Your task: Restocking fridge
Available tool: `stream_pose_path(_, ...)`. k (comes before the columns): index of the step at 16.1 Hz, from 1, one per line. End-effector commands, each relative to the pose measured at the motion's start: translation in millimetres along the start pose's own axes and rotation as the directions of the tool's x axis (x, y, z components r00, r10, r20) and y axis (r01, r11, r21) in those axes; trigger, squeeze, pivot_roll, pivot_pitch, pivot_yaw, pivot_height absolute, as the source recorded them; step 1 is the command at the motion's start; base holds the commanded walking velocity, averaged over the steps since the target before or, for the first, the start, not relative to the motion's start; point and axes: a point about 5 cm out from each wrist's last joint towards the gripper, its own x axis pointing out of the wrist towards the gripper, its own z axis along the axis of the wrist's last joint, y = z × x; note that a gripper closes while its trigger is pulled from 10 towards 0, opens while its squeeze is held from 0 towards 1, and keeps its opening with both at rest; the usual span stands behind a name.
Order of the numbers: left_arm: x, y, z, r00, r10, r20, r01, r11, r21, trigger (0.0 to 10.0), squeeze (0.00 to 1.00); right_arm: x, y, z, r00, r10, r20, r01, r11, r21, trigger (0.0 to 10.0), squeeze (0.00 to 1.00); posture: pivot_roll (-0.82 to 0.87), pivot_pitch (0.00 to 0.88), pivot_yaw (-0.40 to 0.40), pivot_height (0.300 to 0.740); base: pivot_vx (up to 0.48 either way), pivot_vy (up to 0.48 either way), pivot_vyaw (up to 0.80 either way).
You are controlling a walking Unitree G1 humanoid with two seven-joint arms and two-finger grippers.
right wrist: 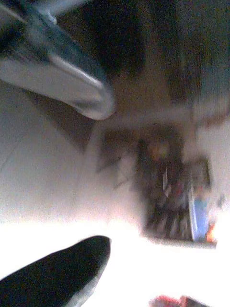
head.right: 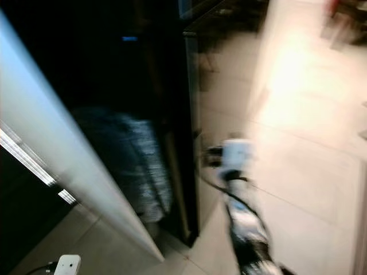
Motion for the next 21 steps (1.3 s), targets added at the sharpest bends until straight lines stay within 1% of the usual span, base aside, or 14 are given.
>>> stream_pose_path(1, -2.1, 2.9, -7.5, 1.000, 0.009, -0.029, -0.010, 1.000, -0.005, 10.0, 0.00, -11.9, -30.7, -4.0, 0.987, -0.160, -0.004, 0.160, 0.987, -0.032, 10.0, 0.00, -0.02, 0.037, 0.063, 0.740, 0.000, 0.000, 0.00)
stream_pose_path(2, -2.1, 2.8, -7.7, 0.999, 0.008, -0.031, -0.008, 1.000, -0.003, 10.0, 0.00, -36.8, -75.3, -19.0, 0.933, -0.355, -0.055, 0.351, 0.933, -0.076, 10.0, 0.00, -0.02, 0.038, 0.062, 0.740, 0.000, 0.000, 0.00)
stream_pose_path(3, -2.1, 2.7, -7.8, 0.999, 0.008, -0.031, -0.008, 1.000, -0.002, 10.0, 0.00, -43.0, -85.1, -24.7, 0.915, -0.394, -0.082, 0.389, 0.918, -0.074, 10.0, 0.00, -0.03, 0.039, 0.061, 0.740, 0.000, 0.000, 0.00)
stream_pose_path(5, -1.9, 2.0, -7.6, 0.999, 0.006, -0.031, -0.006, 1.000, -0.002, 10.0, 0.00, -78.7, -129.9, -59.2, 0.796, -0.547, -0.259, 0.542, 0.835, -0.096, 10.0, 0.00, -0.03, 0.039, 0.060, 0.740, 0.000, 0.000, 0.00)
stream_pose_path(6, -1.8, 1.7, -7.5, 1.000, 0.005, -0.031, -0.005, 1.000, -0.002, 10.0, 0.00, -96.3, -140.5, -78.1, 0.744, -0.555, -0.371, 0.559, 0.822, -0.108, 10.0, 0.00, -0.03, 0.040, 0.059, 0.740, 0.000, 0.000, 0.00)
stream_pose_path(7, -1.7, 1.4, -7.2, 1.000, 0.004, -0.030, -0.004, 1.000, -0.001, 10.0, 0.00, -113.7, -143.5, -95.5, 0.685, -0.544, -0.484, 0.558, 0.819, -0.130, 10.0, 0.00, -0.02, 0.037, 0.061, 0.740, 0.000, 0.000, 0.00)
stream_pose_path(9, -1.5, 1.5, -6.3, 1.000, 0.003, -0.027, -0.003, 1.000, -0.001, 10.0, 0.00, -153.1, -125.2, -130.2, 0.580, -0.412, -0.703, 0.423, 0.890, -0.173, 10.0, 0.00, -0.01, 0.035, 0.061, 0.740, 0.000, 0.000, 0.00)
stream_pose_path(10, -1.4, 1.3, -6.0, 1.000, 0.003, -0.026, -0.003, 1.000, -0.001, 10.0, 0.00, -170.3, -113.0, -142.1, 0.530, -0.351, -0.772, 0.357, 0.918, -0.172, 10.0, 0.00, 0.00, 0.036, 0.055, 0.740, 0.000, 0.000, 0.00)
stream_pose_path(12, -1.3, 1.4, -5.5, 1.000, 0.004, -0.023, -0.004, 1.000, 0.000, 10.0, 0.00, -210.8, -85.5, -163.4, 0.387, -0.229, -0.893, 0.221, 0.963, -0.151, 10.0, 0.00, 0.01, 0.040, 0.054, 0.740, 0.000, 0.000, 0.00)
stream_pose_path(13, -1.4, 1.7, -5.5, 1.000, 0.007, -0.023, -0.007, 1.000, 0.000, 10.0, 0.00, -231.2, -72.2, -171.5, 0.277, -0.207, -0.939, 0.164, 0.972, -0.166, 10.0, 0.00, 0.03, 0.041, 0.055, 0.740, 0.000, 0.000, 0.00)
stream_pose_path(14, -1.4, 1.7, -5.5, 1.000, 0.008, -0.022, -0.008, 1.000, 0.000, 10.0, 0.00, -231.3, -64.7, -172.7, 0.289, -0.179, -0.940, 0.160, 0.978, -0.137, 10.0, 0.00, 0.03, 0.043, 0.050, 0.740, 0.000, 0.000, 0.00)
stream_pose_path(15, -1.5, 1.7, -5.6, 1.000, 0.008, -0.021, -0.008, 1.000, 0.000, 10.0, 0.00, -228.1, -53.3, -173.7, 0.324, -0.123, -0.938, 0.144, 0.986, -0.079, 10.0, 0.00, 0.02, 0.043, 0.049, 0.740, 0.000, 0.000, 0.40)
stream_pose_path(17, -1.7, 1.2, -6.7, 1.000, 0.005, -0.025, -0.005, 1.000, 0.002, 10.0, 0.00, -227.7, -37.4, -175.9, 0.318, -0.059, -0.946, 0.048, 0.998, -0.045, 10.0, 0.00, 0.02, 0.036, 0.045, 0.740, 0.000, 0.000, 0.75)
stream_pose_path(21, -2.0, 1.8, -8.0, 0.999, 0.001, -0.033, -0.001, 1.000, 0.006, 10.0, 0.00, -220.7, -38.8, -174.9, 0.324, -0.058, -0.944, 0.021, 0.998, -0.054, 10.0, 0.00, 0.01, 0.021, 0.047, 0.740, 0.000, 0.000, 0.78)
